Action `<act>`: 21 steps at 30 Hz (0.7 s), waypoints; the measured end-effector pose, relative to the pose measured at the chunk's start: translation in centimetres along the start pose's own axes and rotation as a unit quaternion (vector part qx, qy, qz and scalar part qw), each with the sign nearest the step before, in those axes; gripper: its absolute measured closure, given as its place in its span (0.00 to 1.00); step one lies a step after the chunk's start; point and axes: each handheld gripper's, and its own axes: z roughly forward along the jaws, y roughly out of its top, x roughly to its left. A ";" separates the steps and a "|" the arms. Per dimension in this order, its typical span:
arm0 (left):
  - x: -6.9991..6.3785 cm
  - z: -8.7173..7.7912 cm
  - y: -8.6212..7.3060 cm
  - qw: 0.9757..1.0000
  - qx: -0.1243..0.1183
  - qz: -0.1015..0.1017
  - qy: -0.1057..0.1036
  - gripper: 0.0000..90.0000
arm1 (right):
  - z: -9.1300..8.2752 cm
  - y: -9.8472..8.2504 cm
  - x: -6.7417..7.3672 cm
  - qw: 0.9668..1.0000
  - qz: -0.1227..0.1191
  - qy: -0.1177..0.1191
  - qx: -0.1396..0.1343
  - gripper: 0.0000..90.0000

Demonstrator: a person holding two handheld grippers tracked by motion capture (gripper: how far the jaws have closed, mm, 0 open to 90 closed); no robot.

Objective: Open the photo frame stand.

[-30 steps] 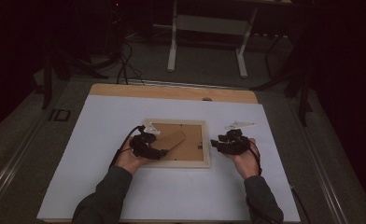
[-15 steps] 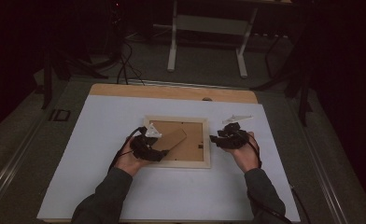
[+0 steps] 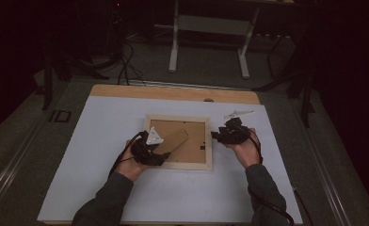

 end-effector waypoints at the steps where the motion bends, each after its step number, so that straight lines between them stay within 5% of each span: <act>1: -0.1 0.0 0.0 1.000 -0.001 0.002 0.002 0.42 | 0.1 0.1 0.0 1.000 0.000 0.000 0.000 0.59; 21: -1.1 -0.7 -0.2 0.999 -0.017 0.027 0.026 0.42 | 2.1 1.6 -0.3 0.999 0.024 0.004 0.026 0.58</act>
